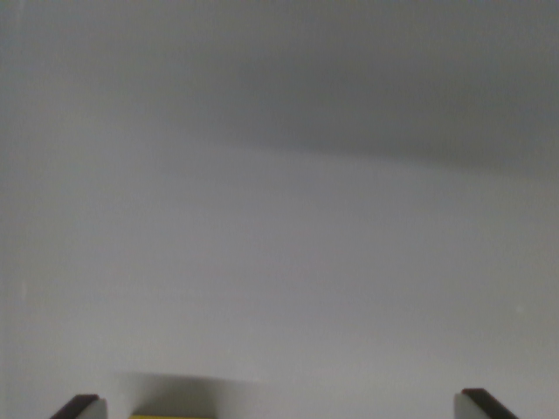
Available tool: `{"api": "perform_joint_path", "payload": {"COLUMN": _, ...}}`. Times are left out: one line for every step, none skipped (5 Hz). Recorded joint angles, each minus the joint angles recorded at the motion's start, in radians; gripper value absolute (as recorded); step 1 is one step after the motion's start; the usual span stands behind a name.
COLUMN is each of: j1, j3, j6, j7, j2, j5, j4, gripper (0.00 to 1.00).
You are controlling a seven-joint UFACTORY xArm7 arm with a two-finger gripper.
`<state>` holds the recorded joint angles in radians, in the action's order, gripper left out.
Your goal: Pick yellow cube
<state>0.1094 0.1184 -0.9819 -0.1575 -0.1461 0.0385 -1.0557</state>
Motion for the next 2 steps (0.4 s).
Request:
{"api": "perform_joint_path", "payload": {"j1": 0.0114, "j3": 0.012, "j6": 0.045, "j7": -0.01, "j2": -0.009, "j5": 0.0021, "j4": 0.038, "gripper": 0.0}}
{"api": "perform_joint_path", "payload": {"j1": 0.0114, "j3": 0.012, "j6": 0.045, "j7": -0.01, "j2": -0.009, "j5": 0.0021, "j4": 0.038, "gripper": 0.0}}
